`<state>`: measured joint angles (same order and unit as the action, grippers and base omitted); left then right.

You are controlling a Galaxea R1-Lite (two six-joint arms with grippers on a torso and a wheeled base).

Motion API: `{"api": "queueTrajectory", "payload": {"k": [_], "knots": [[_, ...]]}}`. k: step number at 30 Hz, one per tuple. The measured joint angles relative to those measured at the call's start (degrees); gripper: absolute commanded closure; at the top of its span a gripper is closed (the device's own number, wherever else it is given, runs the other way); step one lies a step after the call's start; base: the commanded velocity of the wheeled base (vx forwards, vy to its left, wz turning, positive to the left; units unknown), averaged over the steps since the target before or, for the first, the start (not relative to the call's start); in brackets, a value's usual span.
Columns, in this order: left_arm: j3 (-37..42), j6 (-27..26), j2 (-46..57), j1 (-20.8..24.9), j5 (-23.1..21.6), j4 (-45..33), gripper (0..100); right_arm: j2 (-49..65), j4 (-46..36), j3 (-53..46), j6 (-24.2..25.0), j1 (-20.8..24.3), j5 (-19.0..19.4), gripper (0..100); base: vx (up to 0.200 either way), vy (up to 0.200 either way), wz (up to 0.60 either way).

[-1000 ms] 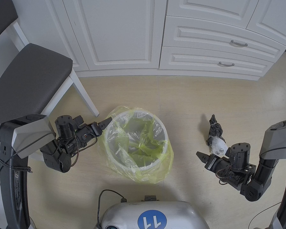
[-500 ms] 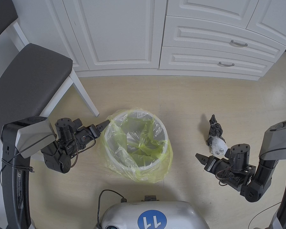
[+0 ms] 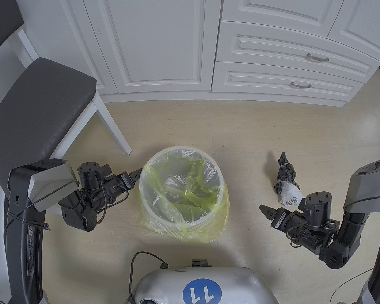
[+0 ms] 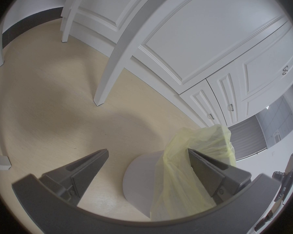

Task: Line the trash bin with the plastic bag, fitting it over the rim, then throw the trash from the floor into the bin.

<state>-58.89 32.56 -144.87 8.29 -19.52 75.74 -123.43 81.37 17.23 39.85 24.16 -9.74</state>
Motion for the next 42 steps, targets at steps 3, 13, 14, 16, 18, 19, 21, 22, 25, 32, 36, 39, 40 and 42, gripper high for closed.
{"api": "queueTrajectory", "payload": {"k": [3,13,14,16,18,19,21,22,25,32,36,39,40,42], "knots": [[-0.2,0.0,-0.3,0.0,0.0,0.0,0,-0.2,0.0,0.0,0.0,0.1,0.0,0,0.0,0.0,0.0],[1.0,-0.4,3.0,-2.0,0.0,0.2,0,-0.4,0.0,0.0,0.0,0.1,0.0,0,0.0,0.0,0.0],[1.4,-0.5,3.9,-2.2,0.0,0.2,0,-0.5,0.0,0.0,0.0,0.1,0.0,0,0.0,0.0,0.0],[2.4,-0.7,5.8,-2.7,-0.3,0.2,0,-0.6,0.0,0.0,0.0,0.1,0.0,0,0.0,0.0,0.0],[3.3,-0.8,7.7,-3.1,-0.7,0.0,0,-0.7,0.0,0.0,-0.1,0.1,0.0,0,0.0,0.0,0.0],[4.0,-0.9,8.9,-3.2,-1.0,-0.4,0,-0.7,0.0,0.0,-0.1,0.2,0.0,0,0.0,0.0,0.0],[5.1,-1.3,10.6,-3.3,-1.5,-1.6,0,-0.8,0.0,-0.1,-0.1,0.4,0.0,0,0.0,0.0,0.0],[5.7,-1.8,11.5,-3.3,-1.8,-2.5,0,-0.9,0.0,-0.2,-0.1,0.5,0.0,0,0.0,0.0,0.0],[7.3,-3.5,13.8,-3.2,-2.6,-4.2,0,-1.0,0.0,-0.5,-0.1,0.9,0.0,0,0.0,0.0,0.0],[9.4,-5.1,16.8,-3.0,-3.1,-5.3,0,-1.1,0.0,-1.2,-1.5,1.1,0.0,0,0.0,0.0,0.0],[9.9,-5.2,17.6,-2.9,-5.1,-5.7,0,-1.1,0.0,-1.5,-1.6,1.1,0.0,0,0.0,0.0,0.0],[11.2,-5.1,18.6,-2.3,-6.3,-6.0,0,-1.1,0.0,-1.5,-1.7,1.1,0.0,0,0.0,0.0,0.0],[11.6,-5.1,19.1,-1.4,-6.5,-6.3,0,-1.1,0.0,-1.5,-1.7,1.1,0.0,0,0.0,0.0,0.0],[12.2,-5.1,20.2,1.2,-6.2,-8.4,0,-1.2,0.0,-1.5,-1.7,1.1,0.0,0,0.0,0.0,0.0]]}}
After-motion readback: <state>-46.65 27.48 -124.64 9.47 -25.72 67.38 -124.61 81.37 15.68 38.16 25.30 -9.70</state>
